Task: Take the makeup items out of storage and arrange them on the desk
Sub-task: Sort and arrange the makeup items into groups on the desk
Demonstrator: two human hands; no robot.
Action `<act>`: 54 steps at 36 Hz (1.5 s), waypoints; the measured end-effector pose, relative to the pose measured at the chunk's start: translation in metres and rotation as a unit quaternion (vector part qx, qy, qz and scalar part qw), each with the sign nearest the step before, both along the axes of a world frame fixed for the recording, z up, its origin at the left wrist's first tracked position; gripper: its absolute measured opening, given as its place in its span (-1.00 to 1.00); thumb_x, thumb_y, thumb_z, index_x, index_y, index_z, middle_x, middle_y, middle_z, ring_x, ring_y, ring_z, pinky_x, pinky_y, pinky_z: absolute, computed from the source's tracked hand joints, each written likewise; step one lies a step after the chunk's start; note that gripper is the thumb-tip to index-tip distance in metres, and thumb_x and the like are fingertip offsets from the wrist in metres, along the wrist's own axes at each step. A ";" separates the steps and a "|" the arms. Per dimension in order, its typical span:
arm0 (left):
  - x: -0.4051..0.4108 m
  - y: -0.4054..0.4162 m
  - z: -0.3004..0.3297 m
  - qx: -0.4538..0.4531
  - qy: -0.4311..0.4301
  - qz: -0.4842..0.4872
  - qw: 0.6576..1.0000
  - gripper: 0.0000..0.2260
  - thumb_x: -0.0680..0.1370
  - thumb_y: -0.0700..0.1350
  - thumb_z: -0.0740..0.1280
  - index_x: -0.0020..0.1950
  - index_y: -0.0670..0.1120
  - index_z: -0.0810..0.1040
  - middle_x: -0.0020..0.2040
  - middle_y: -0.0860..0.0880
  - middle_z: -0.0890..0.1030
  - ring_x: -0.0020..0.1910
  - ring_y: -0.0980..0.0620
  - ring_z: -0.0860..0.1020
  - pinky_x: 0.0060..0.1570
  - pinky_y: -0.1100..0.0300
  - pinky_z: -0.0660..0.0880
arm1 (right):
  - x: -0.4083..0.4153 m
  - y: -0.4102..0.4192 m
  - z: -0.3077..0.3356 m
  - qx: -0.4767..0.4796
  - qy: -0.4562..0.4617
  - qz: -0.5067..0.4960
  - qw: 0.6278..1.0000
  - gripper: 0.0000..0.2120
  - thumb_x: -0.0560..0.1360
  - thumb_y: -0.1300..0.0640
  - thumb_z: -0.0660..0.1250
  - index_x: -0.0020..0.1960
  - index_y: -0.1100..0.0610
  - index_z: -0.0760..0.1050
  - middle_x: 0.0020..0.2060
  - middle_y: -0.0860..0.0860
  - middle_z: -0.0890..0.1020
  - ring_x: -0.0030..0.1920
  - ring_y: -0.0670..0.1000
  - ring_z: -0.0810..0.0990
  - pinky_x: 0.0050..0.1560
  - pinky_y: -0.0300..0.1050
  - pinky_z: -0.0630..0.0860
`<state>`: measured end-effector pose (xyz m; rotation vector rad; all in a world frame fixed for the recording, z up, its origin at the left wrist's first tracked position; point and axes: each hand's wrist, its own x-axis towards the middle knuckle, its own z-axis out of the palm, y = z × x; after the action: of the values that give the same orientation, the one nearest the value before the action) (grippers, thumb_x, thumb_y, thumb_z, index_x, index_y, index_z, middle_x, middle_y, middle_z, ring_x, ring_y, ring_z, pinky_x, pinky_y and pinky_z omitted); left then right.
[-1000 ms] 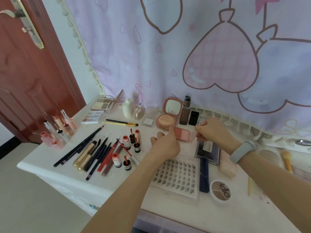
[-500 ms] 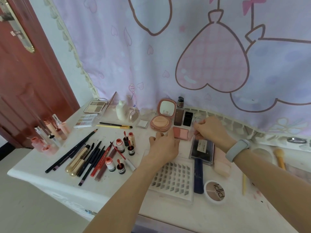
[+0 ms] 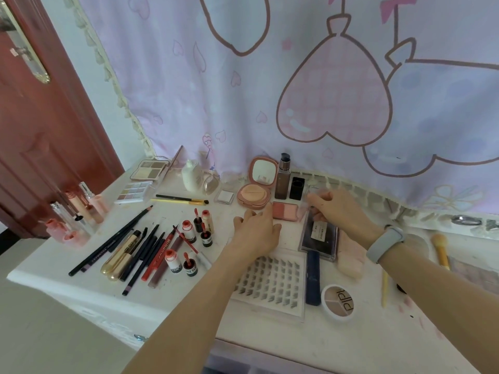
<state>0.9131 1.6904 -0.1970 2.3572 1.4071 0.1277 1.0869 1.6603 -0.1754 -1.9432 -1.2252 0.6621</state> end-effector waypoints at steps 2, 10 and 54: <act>-0.007 -0.006 0.002 0.016 -0.014 -0.001 1.000 -0.57 0.63 -0.01 0.06 0.48 -0.08 0.12 0.36 -0.08 0.42 0.34 -0.14 0.27 0.26 -0.07 0.16 | 0.002 -0.010 0.001 0.035 -0.074 -0.008 0.997 -0.66 0.54 -0.03 0.24 -0.03 0.25 0.59 -0.22 0.08 0.66 -0.21 0.04 0.64 -0.03 -0.07 0.56; -0.051 -0.051 0.003 0.062 -0.168 0.052 0.982 -0.67 0.62 -0.06 0.14 0.39 -0.05 0.39 0.36 0.00 0.44 0.30 -0.02 0.39 0.31 0.02 0.28 | -0.035 -0.062 -0.001 0.077 -0.262 0.222 0.936 -0.75 0.52 -0.05 0.24 0.13 0.02 0.53 0.02 -0.10 0.59 0.02 -0.12 0.51 0.00 -0.33 0.35; -0.059 -0.137 -0.039 0.069 -0.356 0.182 0.914 -0.77 0.57 -0.13 0.23 0.19 0.07 0.51 0.13 0.17 0.53 0.15 0.17 0.44 0.17 0.19 0.35 | -0.017 -0.122 -0.028 -0.003 -0.372 0.381 0.846 -0.27 0.39 -0.31 0.21 0.48 -0.10 0.12 0.45 -0.01 0.18 0.46 0.03 0.09 0.41 -0.08 -0.06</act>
<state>0.8544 1.5532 -0.2356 1.7994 1.4389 1.0973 1.0694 1.5388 -0.2031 -1.7096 -2.5472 0.2412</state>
